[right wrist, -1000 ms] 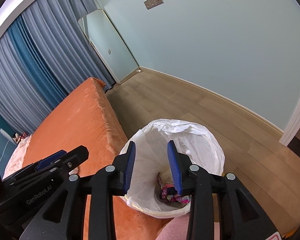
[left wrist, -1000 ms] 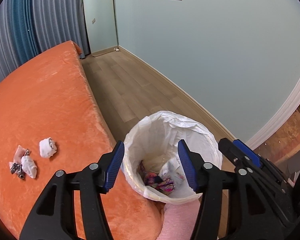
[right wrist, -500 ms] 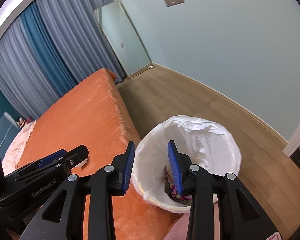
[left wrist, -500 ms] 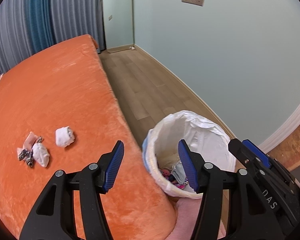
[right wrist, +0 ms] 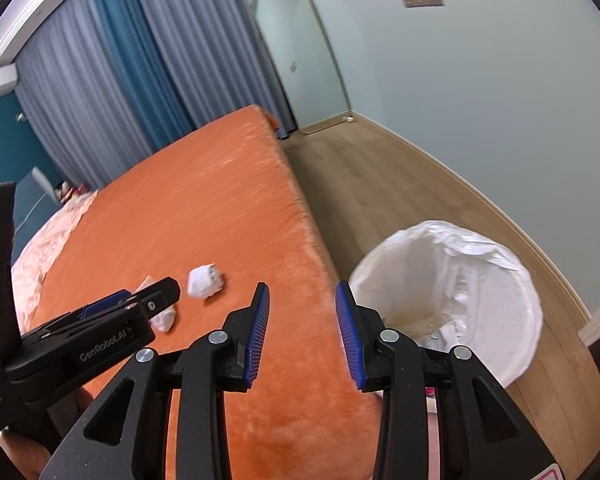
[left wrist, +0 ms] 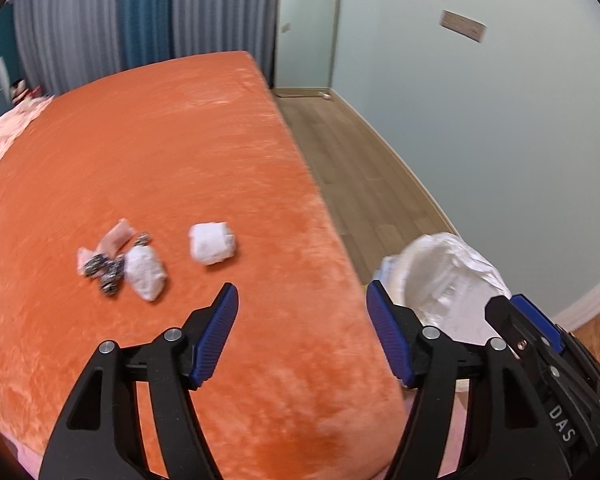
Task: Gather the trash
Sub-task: 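Move both tools back over the remaining items on the bed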
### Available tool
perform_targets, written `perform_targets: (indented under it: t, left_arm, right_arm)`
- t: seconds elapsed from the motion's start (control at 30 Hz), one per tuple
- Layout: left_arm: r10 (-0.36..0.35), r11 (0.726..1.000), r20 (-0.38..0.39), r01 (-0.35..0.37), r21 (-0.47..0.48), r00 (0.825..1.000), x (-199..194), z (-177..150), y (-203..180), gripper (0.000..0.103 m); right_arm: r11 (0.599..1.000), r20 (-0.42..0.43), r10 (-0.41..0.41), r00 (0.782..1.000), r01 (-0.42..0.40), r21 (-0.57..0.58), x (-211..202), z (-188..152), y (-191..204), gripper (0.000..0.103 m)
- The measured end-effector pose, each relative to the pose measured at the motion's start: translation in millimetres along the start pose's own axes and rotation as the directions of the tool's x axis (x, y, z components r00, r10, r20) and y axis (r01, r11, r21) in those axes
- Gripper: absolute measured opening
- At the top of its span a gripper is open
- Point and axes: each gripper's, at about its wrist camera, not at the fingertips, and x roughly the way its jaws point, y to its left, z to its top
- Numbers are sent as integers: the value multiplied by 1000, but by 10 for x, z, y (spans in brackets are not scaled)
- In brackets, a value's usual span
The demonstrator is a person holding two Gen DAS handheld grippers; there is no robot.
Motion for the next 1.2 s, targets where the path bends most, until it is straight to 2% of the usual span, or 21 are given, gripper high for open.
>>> perform_targets:
  t: [0.13,0.37,0.53,0.77,1.07,1.2]
  left_arm:
    - [25,997,-3,-25,-67,1000,-22,-21,355,64]
    - [89,982,-22,-91,-164,996,19,-99,1025,67]
    - [124,958,-53,-133,-253,991,116,-159,1593,67]
    - [165,926,-95,-187,-328,982,353,-163,2233,67]
    - [140,909,-149,-187,-373,979,799,-88,2698,66]
    - [115,910,-163,-169,-378,980,1010,-38,2769,60]
  right_arm:
    - [998,-23,24,999,-25,-57,90,-49,303,42]
    - [985,-82,65,995,-77,-156,346,-145,881,44]
    - [968,-134,93,987,-121,-220,641,-226,1319,45]
    - [942,-210,116,971,-175,-285,1120,-337,1883,45]
    - [929,-311,123,942,-219,-298,1863,-485,2341,45]
    - [930,-338,122,933,-227,-289,2109,-499,2432,45]
